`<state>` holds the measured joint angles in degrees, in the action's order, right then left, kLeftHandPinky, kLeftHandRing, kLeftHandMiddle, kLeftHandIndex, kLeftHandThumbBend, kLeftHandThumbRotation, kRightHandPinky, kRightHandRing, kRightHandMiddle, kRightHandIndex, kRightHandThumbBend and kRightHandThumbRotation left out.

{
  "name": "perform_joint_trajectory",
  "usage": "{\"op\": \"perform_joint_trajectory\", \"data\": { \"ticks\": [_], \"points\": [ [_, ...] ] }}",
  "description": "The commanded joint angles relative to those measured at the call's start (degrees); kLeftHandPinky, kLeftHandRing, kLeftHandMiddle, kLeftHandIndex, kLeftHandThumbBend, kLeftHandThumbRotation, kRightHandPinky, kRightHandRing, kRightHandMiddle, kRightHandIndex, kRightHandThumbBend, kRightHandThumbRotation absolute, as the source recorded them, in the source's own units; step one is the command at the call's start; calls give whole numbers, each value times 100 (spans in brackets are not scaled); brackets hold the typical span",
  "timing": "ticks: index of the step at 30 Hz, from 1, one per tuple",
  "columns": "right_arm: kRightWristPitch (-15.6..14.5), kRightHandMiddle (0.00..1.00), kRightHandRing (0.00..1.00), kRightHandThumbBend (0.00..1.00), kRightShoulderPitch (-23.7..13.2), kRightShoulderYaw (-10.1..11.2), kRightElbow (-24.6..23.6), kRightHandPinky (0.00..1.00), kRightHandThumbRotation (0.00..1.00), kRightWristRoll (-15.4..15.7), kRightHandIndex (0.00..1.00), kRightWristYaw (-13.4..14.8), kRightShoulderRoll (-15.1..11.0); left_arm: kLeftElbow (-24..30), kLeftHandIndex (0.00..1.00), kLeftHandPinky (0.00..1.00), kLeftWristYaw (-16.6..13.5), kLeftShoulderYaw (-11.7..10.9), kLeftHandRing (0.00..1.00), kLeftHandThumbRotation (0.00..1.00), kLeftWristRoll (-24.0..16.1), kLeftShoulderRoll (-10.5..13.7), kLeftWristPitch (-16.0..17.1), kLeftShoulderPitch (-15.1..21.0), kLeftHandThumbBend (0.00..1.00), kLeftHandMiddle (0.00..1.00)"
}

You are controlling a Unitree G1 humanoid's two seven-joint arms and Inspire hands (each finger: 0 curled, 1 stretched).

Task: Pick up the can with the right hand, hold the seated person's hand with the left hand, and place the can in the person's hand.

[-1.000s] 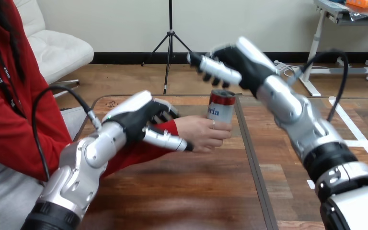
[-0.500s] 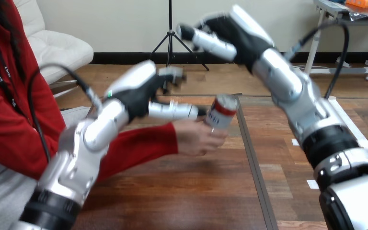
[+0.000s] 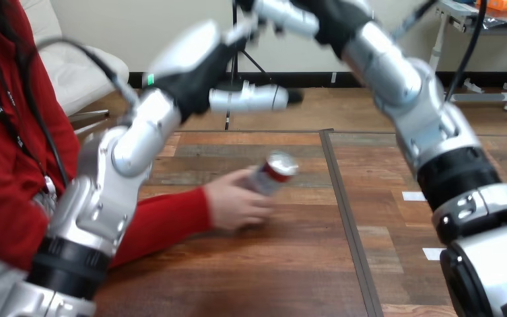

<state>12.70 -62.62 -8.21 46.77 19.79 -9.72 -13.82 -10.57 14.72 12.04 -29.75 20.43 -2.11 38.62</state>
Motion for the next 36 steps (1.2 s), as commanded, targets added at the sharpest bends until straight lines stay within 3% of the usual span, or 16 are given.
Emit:
{"op": "perform_joint_trajectory", "data": {
  "ticks": [1, 7, 10, 16, 19, 23, 26, 30, 36],
  "points": [
    [54, 70, 70, 100, -477, 168, -350, 57, 100, -195, 73, -25, -161, 251, 99, 68, -259, -111, 88, 93, -49, 70, 160, 346, 100, 92],
    [134, 73, 74, 100, -389, 195, -402, 62, 100, -330, 75, -31, -206, 232, 98, 67, -495, -112, 88, 99, -88, 48, 188, 282, 100, 93],
    [271, 75, 75, 100, -268, 262, -459, 64, 100, -441, 76, -24, -244, 202, 96, 66, -765, -151, 87, 99, -105, -8, 235, 208, 100, 93],
    [335, 76, 76, 100, -34, 337, -676, 65, 100, -618, 77, -58, -312, 86, 92, 63, -1097, -239, 84, 100, 75, -50, 500, 96, 100, 91],
    [392, 77, 77, 99, 239, 382, -931, 65, 100, -672, 77, -26, -381, 45, 90, 63, -1164, -390, 83, 100, 390, -117, 693, -37, 97, 90],
    [464, 77, 78, 96, 607, 497, -1268, 65, 100, -841, 77, 53, -368, -177, 86, 63, -1253, -618, 81, 100, 966, -226, 1253, -181, 87, 86],
    [493, 77, 78, 94, 735, 531, -1400, 65, 100, -908, 77, 47, -368, -251, 85, 63, -1244, -676, 81, 100, 1192, -251, 1410, -222, 81, 84],
    [566, 78, 77, 92, 1204, 712, -1758, 64, 100, -1182, 76, 70, -288, -505, 81, 62, -1199, -941, 78, 100, 1900, -428, 1949, -447, 73, 81],
    [694, 79, 76, 90, 1819, 898, -2145, 66, 100, -1551, 78, 67, -197, -560, 75, 59, -1032, -1133, 74, 100, 2585, -599, 2116, -698, 72, 77]
  ]
}}
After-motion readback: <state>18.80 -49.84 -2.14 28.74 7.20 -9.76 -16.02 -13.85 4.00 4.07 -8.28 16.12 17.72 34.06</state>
